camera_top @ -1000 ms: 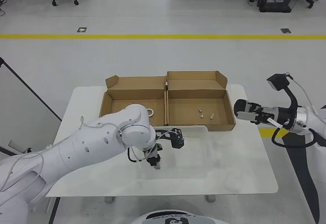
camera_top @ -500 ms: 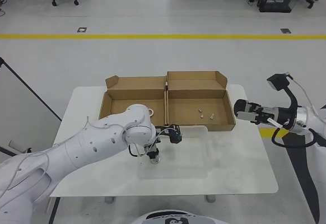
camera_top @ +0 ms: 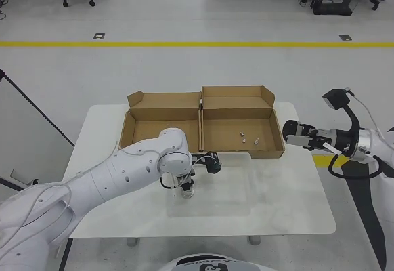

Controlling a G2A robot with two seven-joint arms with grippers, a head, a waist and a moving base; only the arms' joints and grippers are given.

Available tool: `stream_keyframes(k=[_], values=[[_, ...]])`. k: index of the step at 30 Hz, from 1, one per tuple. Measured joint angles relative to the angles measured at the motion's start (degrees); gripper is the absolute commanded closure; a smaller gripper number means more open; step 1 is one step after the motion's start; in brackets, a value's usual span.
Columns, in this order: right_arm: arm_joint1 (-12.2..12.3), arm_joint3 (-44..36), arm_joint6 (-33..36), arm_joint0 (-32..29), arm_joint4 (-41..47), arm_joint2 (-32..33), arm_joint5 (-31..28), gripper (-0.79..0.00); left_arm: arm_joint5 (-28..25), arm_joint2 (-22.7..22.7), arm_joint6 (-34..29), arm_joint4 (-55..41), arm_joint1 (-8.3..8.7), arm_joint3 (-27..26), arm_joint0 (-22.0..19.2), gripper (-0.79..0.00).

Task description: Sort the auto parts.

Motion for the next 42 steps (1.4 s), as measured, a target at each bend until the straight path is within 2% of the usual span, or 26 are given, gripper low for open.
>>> stream_keyframes(k=[12, 29, 32, 34, 35, 36, 37, 42], values=[[0.00, 0.00, 0.00, 0.00, 0.00, 0.00, 0.00, -0.785, -0.23, 0.52, -1.08, 0.81, -1.52, 2.81, 0.63, -0.385], [0.00, 0.00, 0.00, 0.00, 0.00, 0.00, 0.00, -0.785, -1.18, 0.59, -0.87, 0.96, -2.78, 5.30, 1.19, -0.317], [0.00, 0.00, 0.00, 0.00, 0.00, 0.00, 0.00, -0.785, -1.23, 0.69, -0.83, 0.87, -2.96, 5.65, 1.31, -0.274], [0.00, 0.00, 0.00, 0.00, 0.00, 0.00, 0.00, -0.785, -1.29, 0.82, -0.77, 0.81, -3.08, 5.93, 1.39, -0.209], [0.00, 0.00, 0.00, 0.00, 0.00, 0.00, 0.00, -0.785, -1.31, 0.86, -0.75, 0.77, -3.14, 6.06, 1.41, -0.166], [0.00, 0.00, 0.00, 0.00, 0.00, 0.00, 0.00, -0.785, -1.33, 0.92, -0.73, 0.76, -3.20, 6.15, 1.41, -0.071], [0.00, 0.00, 0.00, 0.00, 0.00, 0.00, 0.00, -0.785, -1.35, 1.00, -0.71, 0.76, -3.29, 6.26, 1.40, -0.009], [0.00, 0.00, 0.00, 0.00, 0.00, 0.00, 0.00, -0.785, -1.28, 1.29, -0.78, 0.62, -3.59, 6.66, 1.23, 0.000]])
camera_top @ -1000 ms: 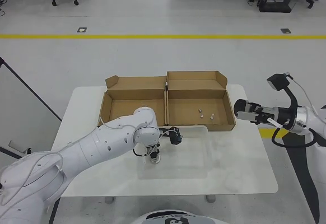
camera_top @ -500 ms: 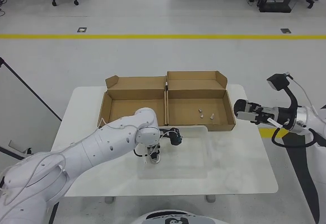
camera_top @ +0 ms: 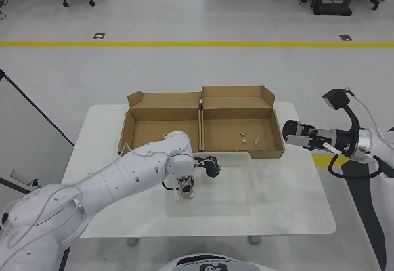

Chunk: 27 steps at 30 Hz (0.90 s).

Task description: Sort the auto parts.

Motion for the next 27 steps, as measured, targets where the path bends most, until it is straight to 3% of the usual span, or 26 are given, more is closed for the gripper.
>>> stream_keyframes(k=[6, 12, 20, 27], values=[[0.00, 0.00, 0.00, 0.00, 0.00, 0.00, 0.00, -0.785, 1.04, -1.32, -1.06, -2.45, 0.28, -1.91, -0.94, 0.000], [0.00, 0.00, 0.00, 0.00, 0.00, 0.00, 0.00, -0.785, 4.07, -4.80, -4.09, -6.23, 2.40, -9.44, -2.75, 0.000], [0.00, 0.00, 0.00, 0.00, 0.00, 0.00, 0.00, -0.785, 5.94, -13.95, -5.70, -10.89, 7.14, -21.36, -1.80, 0.000], [0.00, 0.00, 0.00, 0.00, 0.00, 0.00, 0.00, -0.785, 0.15, -26.64, 1.73, -17.29, 12.04, -22.11, 5.02, 0.000]])
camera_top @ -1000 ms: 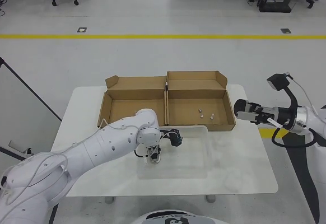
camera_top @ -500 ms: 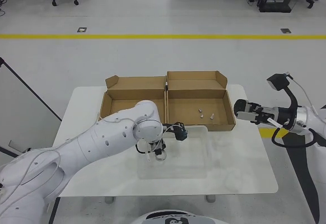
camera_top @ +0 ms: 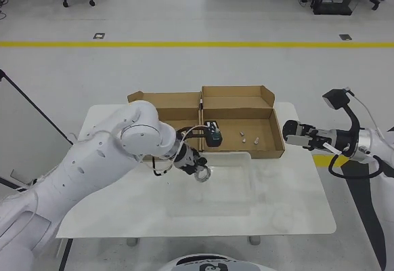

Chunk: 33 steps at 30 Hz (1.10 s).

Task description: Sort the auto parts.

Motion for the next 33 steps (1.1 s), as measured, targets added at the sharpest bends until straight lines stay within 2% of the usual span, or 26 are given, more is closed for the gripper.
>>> stream_keyframes(k=[4, 7, 13, 17, 22, 28, 33], values=[[0.00, 0.00, 0.00, 0.00, 0.00, 0.00, 0.00, -0.785, -4.06, -8.00, 3.85, -2.58, 2.76, 0.73, 5.46, 0.000], [0.00, 0.00, 0.00, 0.00, 0.00, 0.00, 0.00, -0.785, -7.26, -12.64, 6.87, -4.92, 4.19, 1.60, 9.26, 0.000], [0.00, 0.00, 0.00, 0.00, 0.00, 0.00, 0.00, -0.785, -16.95, -18.99, 14.96, -14.62, 5.82, 4.33, 14.62, 0.000], [0.00, 0.00, 0.00, 0.00, 0.00, 0.00, 0.00, -0.785, -23.77, -20.25, 21.80, -20.97, 6.58, 4.28, 16.29, 0.000], [0.00, 0.00, 0.00, 0.00, 0.00, 0.00, 0.00, -0.785, -33.54, -19.29, 31.88, -26.77, 7.67, 4.03, 16.10, 0.000], [0.00, 0.00, 0.00, 0.00, 0.00, 0.00, 0.00, -0.785, -33.93, -19.94, 32.03, -37.41, 7.80, -0.91, 15.02, 0.000], [0.00, 0.00, 0.00, 0.00, 0.00, 0.00, 0.00, -0.785, -33.94, -20.39, 32.05, -36.74, 7.76, -1.83, 14.54, 0.000]])
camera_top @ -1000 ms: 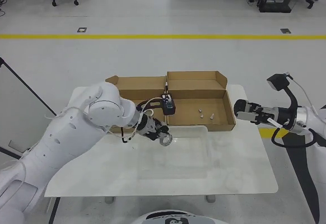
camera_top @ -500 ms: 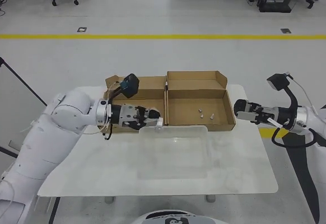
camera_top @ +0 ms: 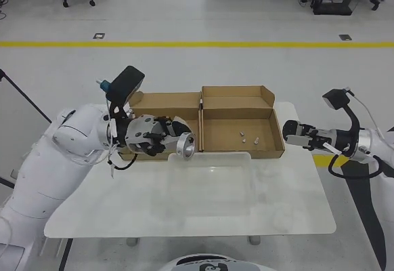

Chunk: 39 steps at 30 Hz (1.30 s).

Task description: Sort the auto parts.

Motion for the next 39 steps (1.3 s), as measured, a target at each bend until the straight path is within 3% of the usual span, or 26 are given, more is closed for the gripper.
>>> stream_keyframes(k=[8, 13, 18, 24, 30, 34, 39], values=[[0.00, 0.00, 0.00, 0.00, 0.00, 0.00, 0.00, -0.785, 0.22, -0.10, 0.54, -0.25, -0.07, -0.29, 0.31, 0.000], [0.00, 0.00, 0.00, 0.00, 0.00, 0.00, 0.00, -0.785, -0.01, -0.44, 9.51, -5.35, -1.00, -3.20, 2.47, 0.000], [0.00, 0.00, 0.00, 0.00, 0.00, 0.00, 0.00, -0.785, 0.00, 0.65, 11.40, -13.64, -2.38, -5.06, 2.36, 0.000], [0.00, 0.00, 0.00, 0.00, 0.00, 0.00, 0.00, -0.785, 0.00, 0.35, 8.02, -25.35, -5.05, -6.89, 2.49, 0.000], [0.00, 0.00, 0.00, 0.00, 0.00, 0.00, 0.00, -0.785, 0.00, -2.39, 0.80, -33.64, -7.97, -4.21, 3.93, 0.000], [0.00, 0.00, 0.00, 0.00, 0.00, 0.00, 0.00, -0.785, 0.00, -3.54, -0.05, -28.94, -9.14, -1.98, 4.15, 0.000], [0.00, 0.00, 0.00, 0.00, 0.00, 0.00, 0.00, -0.785, 0.47, -4.81, -0.47, -16.14, -9.06, 0.75, 3.92, 0.000]])
